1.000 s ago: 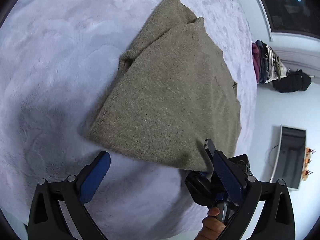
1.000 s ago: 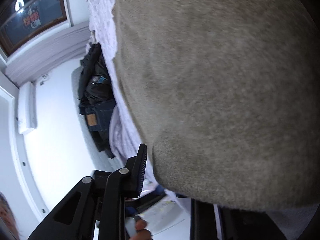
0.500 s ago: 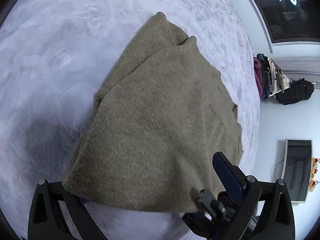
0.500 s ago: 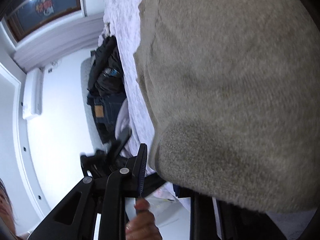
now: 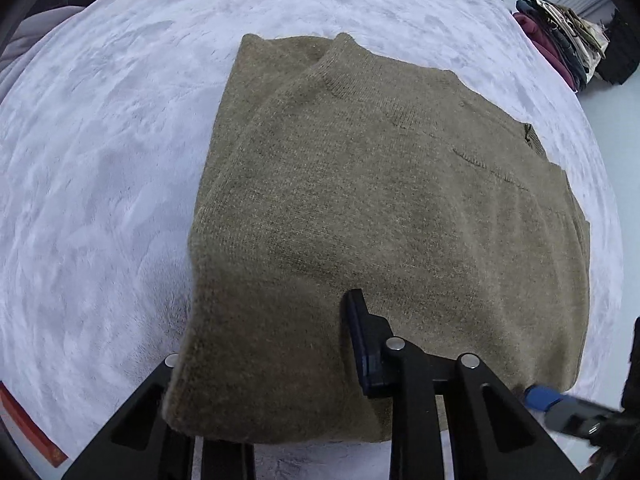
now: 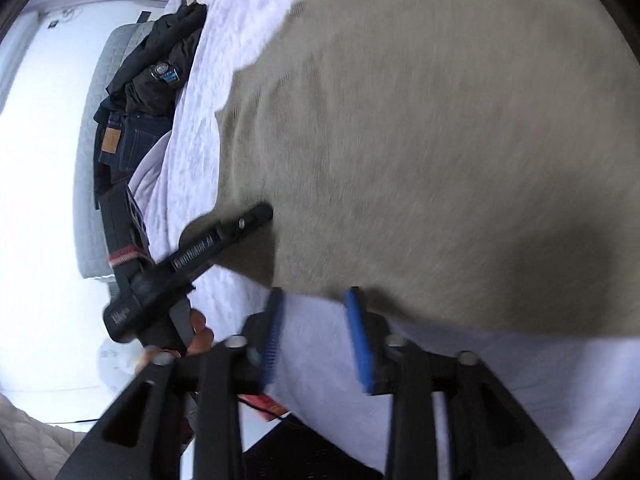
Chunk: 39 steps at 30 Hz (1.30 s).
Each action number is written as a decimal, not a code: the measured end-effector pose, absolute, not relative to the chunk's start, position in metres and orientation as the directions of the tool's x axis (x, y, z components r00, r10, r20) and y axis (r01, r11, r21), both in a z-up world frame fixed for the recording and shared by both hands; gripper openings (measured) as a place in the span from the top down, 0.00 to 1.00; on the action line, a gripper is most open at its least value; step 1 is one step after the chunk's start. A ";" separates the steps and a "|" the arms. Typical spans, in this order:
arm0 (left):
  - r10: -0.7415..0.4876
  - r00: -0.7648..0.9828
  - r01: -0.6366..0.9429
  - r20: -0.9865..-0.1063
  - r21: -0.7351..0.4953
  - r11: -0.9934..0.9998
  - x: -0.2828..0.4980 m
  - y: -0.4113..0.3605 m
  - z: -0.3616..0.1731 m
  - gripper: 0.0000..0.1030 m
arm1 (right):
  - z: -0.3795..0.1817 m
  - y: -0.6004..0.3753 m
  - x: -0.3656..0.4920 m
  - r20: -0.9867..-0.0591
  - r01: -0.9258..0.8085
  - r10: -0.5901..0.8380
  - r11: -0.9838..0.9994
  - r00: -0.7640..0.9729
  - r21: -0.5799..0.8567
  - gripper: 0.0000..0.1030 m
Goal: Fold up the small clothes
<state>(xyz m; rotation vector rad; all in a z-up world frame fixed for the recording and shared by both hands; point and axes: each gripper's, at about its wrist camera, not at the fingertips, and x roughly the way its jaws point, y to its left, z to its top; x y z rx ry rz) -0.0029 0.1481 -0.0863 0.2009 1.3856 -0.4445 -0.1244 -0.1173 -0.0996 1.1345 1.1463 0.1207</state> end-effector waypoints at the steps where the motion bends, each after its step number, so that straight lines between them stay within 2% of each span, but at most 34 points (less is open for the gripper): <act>1: -0.185 0.120 0.419 -0.975 -0.119 0.900 -0.003 0.148 -0.086 0.73 | -0.090 -0.126 -0.118 -0.667 0.439 0.573 0.502 0.476 0.745 0.42; 9: -0.154 0.167 0.474 -0.974 -0.058 0.879 -0.008 0.142 -0.083 0.73 | -0.041 -0.148 -0.033 -0.742 0.308 0.507 0.691 0.438 0.654 0.40; 11: -0.114 0.258 0.541 -0.959 0.046 0.840 -0.019 0.133 -0.078 0.73 | -0.036 -0.144 -0.016 -0.761 0.268 0.507 0.730 0.404 0.629 0.31; 13: -0.081 0.397 0.649 -0.914 0.217 0.729 -0.043 0.117 -0.075 0.73 | -0.032 -0.135 0.010 -0.779 0.213 0.529 0.763 0.337 0.611 0.20; 16: -0.093 0.519 0.727 -0.850 0.382 0.570 -0.075 0.106 -0.078 0.73 | -0.032 -0.114 0.053 -0.808 0.150 0.550 0.799 0.209 0.583 0.20; 20: -0.119 0.571 0.755 -0.812 0.463 0.465 -0.093 0.105 -0.085 0.73 | -0.040 -0.080 0.107 -0.811 0.077 0.582 0.807 0.057 0.585 0.20; 24: -0.130 0.583 0.756 -0.802 0.477 0.448 -0.094 0.105 -0.088 0.73 | -0.060 -0.043 0.135 -0.833 0.026 0.545 0.838 -0.094 0.545 0.16; 31: -0.136 0.603 0.752 -0.786 0.503 0.425 -0.096 0.107 -0.095 0.73 | -0.092 0.035 0.167 -0.903 -0.160 0.295 0.921 -0.311 0.356 0.16; 37: -0.136 0.614 0.748 -0.777 0.519 0.414 -0.103 0.107 -0.096 0.73 | -0.112 0.087 0.167 -0.947 -0.366 0.027 0.918 -0.319 0.149 0.16; 39: -0.142 0.607 0.752 -0.782 0.506 0.422 -0.106 0.110 -0.094 0.73 | -0.114 0.089 0.162 -0.958 -0.413 -0.034 0.906 -0.285 0.091 0.40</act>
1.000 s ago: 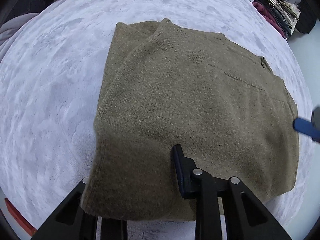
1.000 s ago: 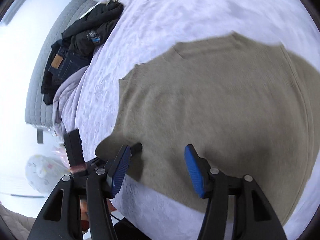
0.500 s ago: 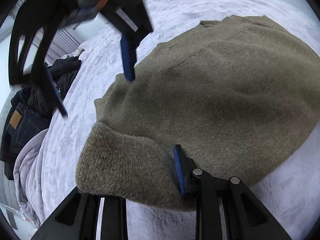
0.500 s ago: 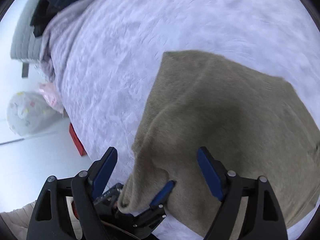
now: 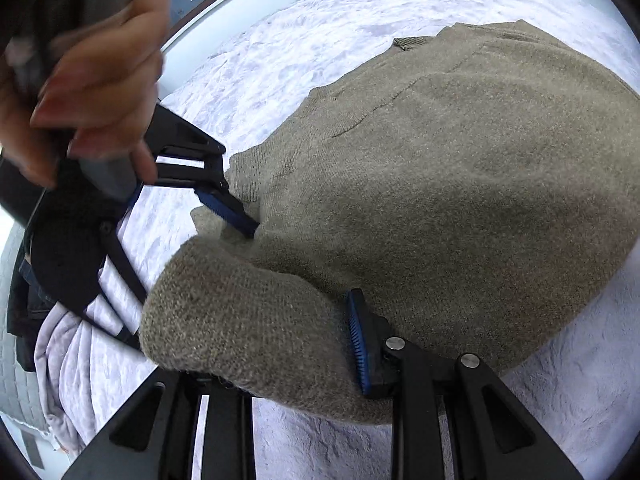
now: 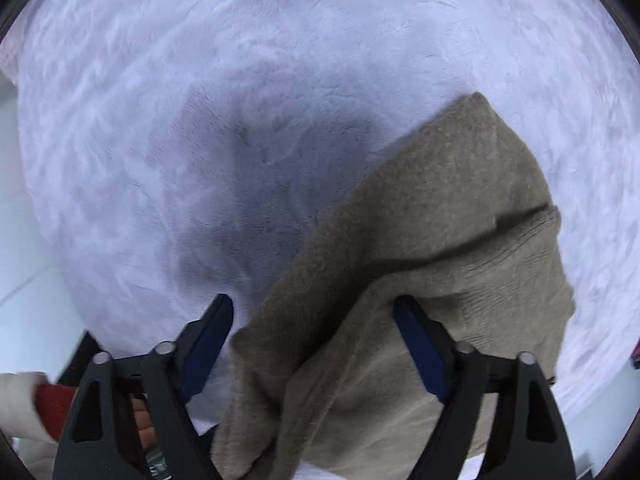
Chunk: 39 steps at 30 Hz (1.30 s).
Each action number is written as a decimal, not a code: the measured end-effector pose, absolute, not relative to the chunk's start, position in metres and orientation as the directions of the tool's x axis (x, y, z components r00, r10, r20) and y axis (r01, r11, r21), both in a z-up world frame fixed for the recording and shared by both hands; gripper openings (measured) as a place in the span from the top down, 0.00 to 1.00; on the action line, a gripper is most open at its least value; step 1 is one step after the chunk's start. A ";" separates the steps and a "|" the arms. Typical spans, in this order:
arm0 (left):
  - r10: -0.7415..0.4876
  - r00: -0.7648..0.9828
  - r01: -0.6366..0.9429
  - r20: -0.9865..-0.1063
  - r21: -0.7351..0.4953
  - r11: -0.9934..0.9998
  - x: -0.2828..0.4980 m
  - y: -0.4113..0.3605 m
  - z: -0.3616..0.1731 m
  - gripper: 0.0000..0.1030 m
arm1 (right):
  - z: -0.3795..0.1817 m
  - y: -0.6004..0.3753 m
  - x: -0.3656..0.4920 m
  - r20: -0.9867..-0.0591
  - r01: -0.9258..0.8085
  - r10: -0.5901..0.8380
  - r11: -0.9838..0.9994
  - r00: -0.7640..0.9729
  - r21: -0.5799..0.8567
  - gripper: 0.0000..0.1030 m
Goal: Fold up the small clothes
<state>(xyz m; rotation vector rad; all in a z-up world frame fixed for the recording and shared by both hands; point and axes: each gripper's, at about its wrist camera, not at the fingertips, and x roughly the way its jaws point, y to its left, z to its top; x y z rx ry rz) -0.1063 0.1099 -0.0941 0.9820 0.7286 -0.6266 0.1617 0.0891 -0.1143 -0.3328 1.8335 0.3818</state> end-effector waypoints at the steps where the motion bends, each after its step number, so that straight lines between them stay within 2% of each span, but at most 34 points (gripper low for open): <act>1: -0.147 0.601 0.754 -0.786 0.496 0.430 -0.105 0.111 -0.092 0.73 | -0.112 0.085 0.161 -0.963 -0.407 -0.029 0.909 -0.267 0.086 0.73; 2: -0.154 0.595 0.756 -0.788 0.485 0.439 -0.105 0.112 -0.090 0.73 | -0.108 0.076 0.161 -0.967 -0.379 0.001 0.920 -0.254 0.101 0.84; 4: -0.174 0.581 0.761 -0.795 0.456 0.462 -0.101 0.114 -0.083 0.73 | -0.094 0.052 0.158 -0.968 -0.305 0.117 0.935 -0.220 0.182 0.86; 8: -0.254 0.524 0.778 -0.813 0.336 0.530 -0.095 0.114 -0.053 0.73 | -0.066 -0.005 0.135 -0.930 -0.140 0.353 0.921 -0.101 0.364 0.87; 12: -0.331 0.528 0.797 -0.782 0.322 0.510 -0.109 0.094 -0.018 0.73 | -0.041 -0.059 0.104 -0.854 -0.015 0.518 0.855 0.048 0.518 0.87; 16: -0.424 0.509 0.839 -0.749 0.322 0.438 -0.138 0.056 0.010 0.73 | -0.016 -0.127 0.062 -0.737 0.077 0.629 0.745 0.247 0.662 0.87; 21: -0.514 0.441 0.894 -0.735 0.315 0.317 -0.182 0.002 0.022 0.73 | 0.008 -0.212 -0.013 -0.634 0.114 0.617 0.669 0.466 0.735 0.87; 25: -0.555 0.351 0.936 -0.754 0.305 0.176 -0.226 -0.046 0.006 0.73 | 0.003 -0.276 -0.075 -0.587 0.176 0.554 0.621 0.591 0.764 0.87; 28: -0.542 0.282 0.955 -0.792 0.289 0.075 -0.256 -0.067 -0.022 0.73 | -0.027 -0.321 -0.127 -0.599 0.273 0.485 0.584 0.637 0.764 0.87; 30: -0.512 0.245 0.961 -0.823 0.275 0.017 -0.271 -0.074 -0.043 0.73 | -0.066 -0.339 -0.147 -0.634 0.364 0.451 0.550 0.628 0.752 0.87; 33: -0.451 0.222 0.962 -0.864 0.270 -0.045 -0.290 -0.075 -0.072 0.73 | -0.123 -0.349 -0.169 -0.657 0.460 0.456 0.475 0.601 0.750 0.86; 35: -0.438 0.221 0.960 -0.871 0.273 -0.057 -0.296 -0.072 -0.076 0.73 | -0.144 -0.346 -0.172 -0.639 0.477 0.458 0.427 0.618 0.768 0.84; 36: -0.438 0.225 0.960 -0.871 0.274 -0.053 -0.294 -0.070 -0.074 0.73 | -0.147 -0.347 -0.175 -0.620 0.475 0.454 0.400 0.640 0.784 0.80; 38: -0.419 0.232 0.962 -0.878 0.270 -0.032 -0.290 -0.067 -0.070 0.71 | -0.147 -0.346 -0.177 -0.624 0.485 0.443 0.396 0.643 0.780 0.60; 39: -0.405 0.249 0.961 -0.880 0.276 -0.008 -0.287 -0.067 -0.065 0.55 | -0.145 -0.348 -0.181 -0.625 0.485 0.445 0.396 0.641 0.779 0.59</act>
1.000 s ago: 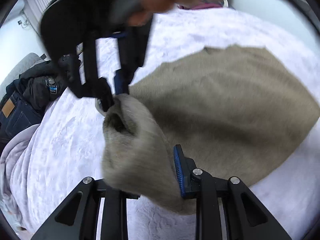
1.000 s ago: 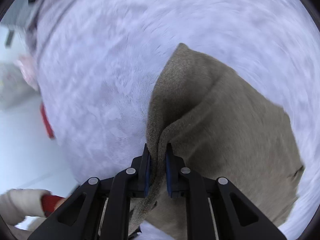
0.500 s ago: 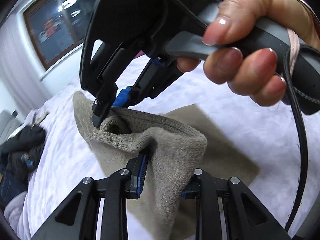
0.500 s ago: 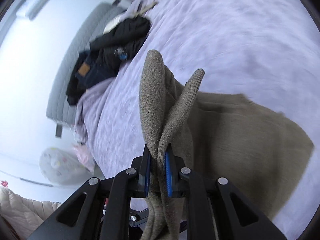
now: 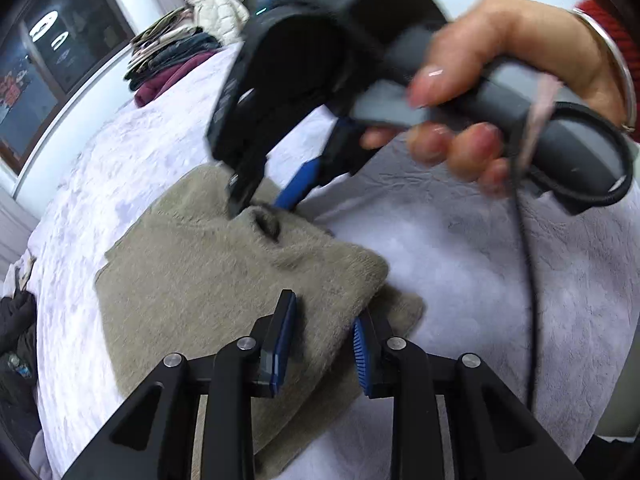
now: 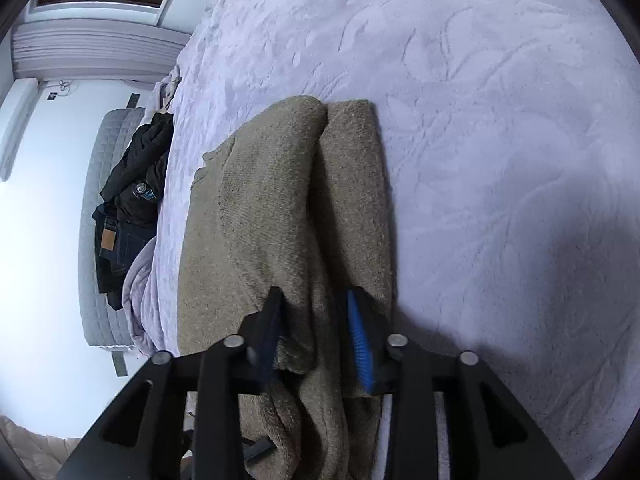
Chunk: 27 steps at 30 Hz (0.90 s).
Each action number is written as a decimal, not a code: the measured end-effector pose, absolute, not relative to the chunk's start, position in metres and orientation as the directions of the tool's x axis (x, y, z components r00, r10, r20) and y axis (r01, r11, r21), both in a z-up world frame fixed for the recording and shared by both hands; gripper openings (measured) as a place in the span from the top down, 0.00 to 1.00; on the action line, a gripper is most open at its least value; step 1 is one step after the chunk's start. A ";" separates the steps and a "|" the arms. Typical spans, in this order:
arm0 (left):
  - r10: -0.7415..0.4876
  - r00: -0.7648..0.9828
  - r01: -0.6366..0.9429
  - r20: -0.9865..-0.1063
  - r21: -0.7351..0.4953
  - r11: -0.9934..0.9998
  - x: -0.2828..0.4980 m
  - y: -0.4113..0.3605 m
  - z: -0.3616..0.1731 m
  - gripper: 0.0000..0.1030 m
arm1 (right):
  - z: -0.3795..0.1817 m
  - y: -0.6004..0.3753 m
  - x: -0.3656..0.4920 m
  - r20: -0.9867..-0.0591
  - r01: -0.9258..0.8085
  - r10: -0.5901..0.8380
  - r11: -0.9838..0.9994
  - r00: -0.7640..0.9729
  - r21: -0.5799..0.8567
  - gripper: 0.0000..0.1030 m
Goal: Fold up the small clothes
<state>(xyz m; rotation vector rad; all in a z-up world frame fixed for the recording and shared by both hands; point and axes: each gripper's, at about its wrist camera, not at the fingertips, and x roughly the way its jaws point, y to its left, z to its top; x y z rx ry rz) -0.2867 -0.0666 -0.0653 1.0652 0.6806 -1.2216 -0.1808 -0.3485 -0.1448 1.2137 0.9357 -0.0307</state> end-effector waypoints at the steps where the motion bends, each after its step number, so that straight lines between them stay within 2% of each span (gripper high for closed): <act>1: -0.398 0.262 0.960 -0.879 0.280 0.015 -0.284 -0.067 -0.060 0.42 | -0.144 -0.351 -0.188 -0.627 0.487 0.443 0.396 0.641 0.778 0.58; 2: -0.401 0.270 0.960 -0.875 0.275 0.046 -0.277 -0.061 -0.057 0.28 | -0.140 -0.348 -0.192 -0.633 0.494 0.435 0.398 0.640 0.773 0.56; 5: -0.416 0.237 0.971 -0.878 0.203 0.127 -0.245 -0.041 -0.038 0.28 | -0.122 -0.342 -0.217 -0.637 0.493 0.402 0.409 0.658 0.768 0.47; 9: -0.387 0.232 0.954 -0.892 0.132 0.267 -0.206 -0.020 -0.023 0.28 | -0.115 -0.315 -0.247 -0.614 0.494 0.416 0.365 0.671 0.789 0.45; 13: -0.279 0.197 0.894 -0.940 0.055 0.445 -0.131 -0.019 -0.043 0.28 | -0.132 -0.290 -0.255 -0.563 0.493 0.467 0.274 0.682 0.826 0.45; 14: -0.256 0.203 0.888 -0.945 0.067 0.455 -0.123 -0.019 -0.052 0.28 | -0.136 -0.285 -0.253 -0.557 0.491 0.472 0.268 0.683 0.829 0.49; 15: -0.238 0.224 0.889 -0.945 0.098 0.447 -0.118 -0.023 -0.059 0.28 | -0.138 -0.281 -0.249 -0.568 0.498 0.467 0.276 0.678 0.822 0.60; 16: -0.231 0.230 0.898 -0.945 0.115 0.424 -0.118 -0.021 -0.065 0.28 | -0.138 -0.278 -0.243 -0.581 0.507 0.469 0.287 0.665 0.813 0.86; 21: -0.233 0.254 0.927 -0.939 0.168 0.334 -0.143 -0.004 -0.072 0.27 | -0.115 -0.259 -0.249 -0.616 0.491 0.428 0.375 0.661 0.787 0.86; 23: -0.214 0.206 0.928 -0.955 0.122 0.351 -0.157 0.004 -0.078 0.27 | -0.129 -0.250 -0.256 -0.676 0.548 0.419 0.396 0.606 0.737 0.94; 24: -0.210 0.177 0.925 -0.962 0.090 0.369 -0.155 0.005 -0.083 0.22 | -0.139 -0.246 -0.260 -0.706 0.575 0.415 0.408 0.574 0.709 0.94; 27: -0.204 0.160 0.901 -0.966 0.058 0.429 -0.151 0.008 -0.092 0.02 | -0.159 -0.243 -0.268 -0.684 0.596 0.424 0.341 0.593 0.727 0.94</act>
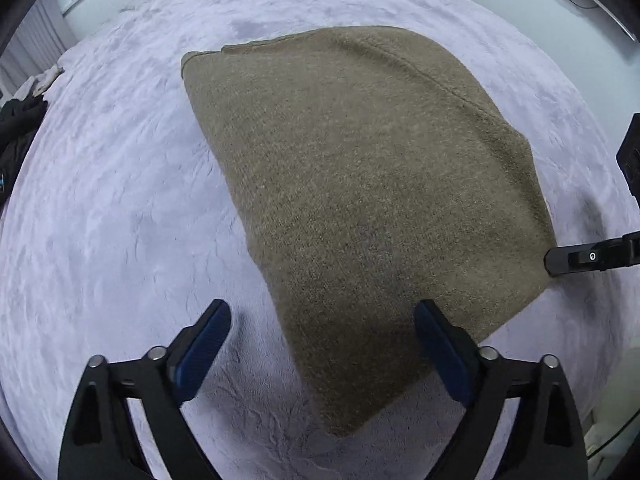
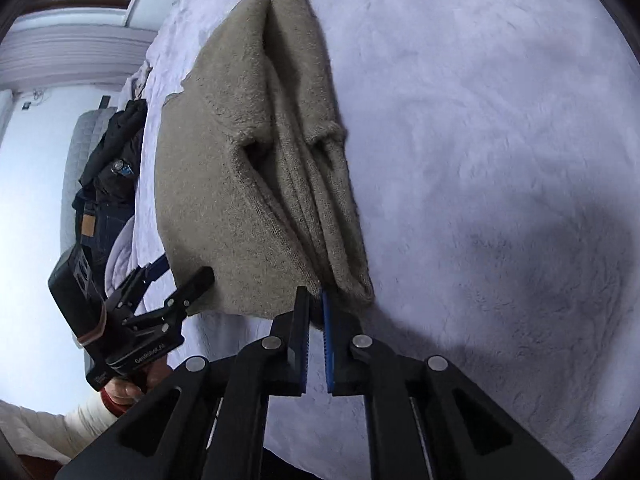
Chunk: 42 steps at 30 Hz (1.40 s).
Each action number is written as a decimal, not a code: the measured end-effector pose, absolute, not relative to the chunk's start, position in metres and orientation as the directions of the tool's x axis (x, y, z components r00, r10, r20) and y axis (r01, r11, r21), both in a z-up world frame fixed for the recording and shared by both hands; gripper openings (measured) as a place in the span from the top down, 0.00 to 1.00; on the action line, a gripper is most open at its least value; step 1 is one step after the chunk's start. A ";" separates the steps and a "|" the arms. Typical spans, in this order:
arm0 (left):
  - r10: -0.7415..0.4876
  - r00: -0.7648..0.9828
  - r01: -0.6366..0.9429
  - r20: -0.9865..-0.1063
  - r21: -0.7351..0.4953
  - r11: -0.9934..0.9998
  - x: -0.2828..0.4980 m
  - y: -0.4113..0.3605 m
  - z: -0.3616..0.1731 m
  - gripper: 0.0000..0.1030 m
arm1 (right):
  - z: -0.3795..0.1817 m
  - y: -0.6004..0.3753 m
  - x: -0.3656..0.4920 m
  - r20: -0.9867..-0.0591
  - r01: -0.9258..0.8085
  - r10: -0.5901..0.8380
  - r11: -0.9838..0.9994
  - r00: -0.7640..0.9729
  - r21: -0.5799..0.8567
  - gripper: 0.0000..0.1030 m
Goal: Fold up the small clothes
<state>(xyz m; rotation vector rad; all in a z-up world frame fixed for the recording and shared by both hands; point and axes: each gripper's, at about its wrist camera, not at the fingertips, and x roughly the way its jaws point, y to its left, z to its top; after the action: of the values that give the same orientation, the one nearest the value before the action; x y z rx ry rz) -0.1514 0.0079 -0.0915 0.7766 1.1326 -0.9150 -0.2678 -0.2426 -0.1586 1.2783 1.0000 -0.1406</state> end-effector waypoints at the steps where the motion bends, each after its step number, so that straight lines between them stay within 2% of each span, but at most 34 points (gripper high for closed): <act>1: -0.204 0.149 0.897 -0.968 0.046 0.440 -0.149 0.008 -0.094 0.02 | -0.157 -0.242 -0.266 -0.686 0.590 0.418 0.353 0.595 0.726 0.94; 4: -0.176 0.107 0.881 -0.979 0.012 0.472 -0.142 0.008 -0.098 0.02 | -0.150 -0.237 -0.259 -0.717 0.575 0.411 0.428 0.563 0.697 0.94; 6: -0.195 0.149 0.874 -0.969 0.038 0.484 -0.142 0.011 -0.085 0.02 | -0.140 -0.239 -0.261 -0.711 0.570 0.402 0.425 0.578 0.703 0.92; 7: -0.214 0.177 0.872 -0.961 0.052 0.487 -0.142 0.012 -0.075 0.02 | -0.132 -0.243 -0.263 -0.712 0.574 0.386 0.422 0.587 0.702 0.86; 9: -0.260 0.204 0.866 -0.944 0.050 0.497 -0.139 0.015 -0.058 0.02 | -0.112 -0.256 -0.266 -0.722 0.580 0.325 0.436 0.611 0.688 0.63; 10: -0.288 0.214 0.858 -0.933 0.039 0.512 -0.134 0.016 -0.048 0.02 | -0.104 -0.264 -0.266 -0.712 0.574 0.300 0.433 0.635 0.695 0.38; 11: -0.312 0.225 0.848 -0.923 0.028 0.529 -0.129 0.016 -0.041 0.02 | -0.098 -0.275 -0.263 -0.688 0.556 0.284 0.425 0.668 0.714 0.25; 14: -0.346 0.228 0.821 -0.910 -0.012 0.571 -0.108 0.006 -0.031 0.02 | -0.094 -0.307 -0.239 -0.650 0.521 0.257 0.423 0.715 0.741 0.25; 16: -0.333 0.261 0.791 -0.906 0.003 0.611 -0.093 -0.006 -0.033 0.02 | -0.102 -0.328 -0.214 -0.635 0.512 0.248 0.415 0.731 0.752 0.26; 18: -0.322 0.269 0.777 -0.908 0.007 0.630 -0.081 -0.018 -0.042 0.02 | -0.120 -0.343 -0.186 -0.603 0.497 0.284 0.366 0.745 0.787 0.31; 19: -0.306 0.263 0.767 -0.915 0.005 0.642 -0.075 -0.024 -0.049 0.02 | -0.126 -0.346 -0.173 -0.592 0.492 0.305 0.346 0.746 0.798 0.38; 21: -0.279 0.258 0.758 -0.925 0.015 0.652 -0.069 -0.030 -0.058 0.02 | -0.138 -0.348 -0.153 -0.583 0.491 0.357 0.320 0.730 0.810 0.73; 22: -0.268 0.269 0.760 -0.925 0.034 0.649 -0.069 -0.032 -0.061 0.02 | -0.140 -0.344 -0.144 -0.603 0.504 0.371 0.335 0.706 0.796 0.85; 24: -0.276 0.282 0.769 -0.919 0.045 0.637 -0.076 -0.031 -0.062 0.02 | -0.124 -0.339 -0.147 -0.632 0.494 0.332 0.412 0.701 0.765 0.93; 26: -0.277 0.263 0.780 -0.924 0.034 0.625 -0.083 -0.029 -0.067 0.02 | -0.110 -0.336 -0.153 -0.661 0.491 0.287 0.483 0.693 0.725 0.93; 29: -0.265 0.231 0.774 -0.936 0.012 0.633 -0.088 -0.032 -0.077 0.02 | -0.132 -0.339 -0.160 -0.723 0.536 0.298 0.509 0.623 0.673 0.92; 31: -0.258 0.225 0.772 -0.939 0.011 0.636 -0.091 -0.033 -0.078 0.02 | -0.143 -0.342 -0.166 -0.700 0.539 0.313 0.465 0.642 0.703 0.91; 32: -0.256 0.233 0.774 -0.938 0.019 0.632 -0.092 -0.032 -0.076 0.02 | -0.143 -0.342 -0.169 -0.698 0.546 0.303 0.453 0.649 0.705 0.87; 33: -0.252 0.244 0.779 -0.936 0.035 0.626 -0.094 -0.033 -0.075 0.02 | -0.141 -0.342 -0.171 -0.705 0.559 0.288 0.449 0.648 0.697 0.80; 35: -0.241 0.260 0.789 -0.935 0.062 0.612 -0.096 -0.032 -0.072 0.02 | -0.137 -0.339 -0.183 -0.745 0.611 0.241 0.446 0.621 0.654 0.47; 39: -0.223 0.263 0.792 -0.938 0.078 0.605 -0.097 -0.030 -0.066 0.02 | -0.111 -0.329 -0.209 -0.747 0.627 0.176 0.442 0.641 0.642 0.45; 42: -0.219 0.247 0.788 -0.944 0.064 0.613 -0.096 -0.026 -0.064 0.02 | -0.081 -0.313 -0.223 -0.697 0.572 0.163 0.459 0.698 0.680 0.45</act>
<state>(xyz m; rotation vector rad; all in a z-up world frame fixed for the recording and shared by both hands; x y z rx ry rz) -0.0964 -0.0256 -0.0637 0.6110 1.1200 -0.7475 -0.2228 -0.3131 -0.0812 1.0896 0.7918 -0.2867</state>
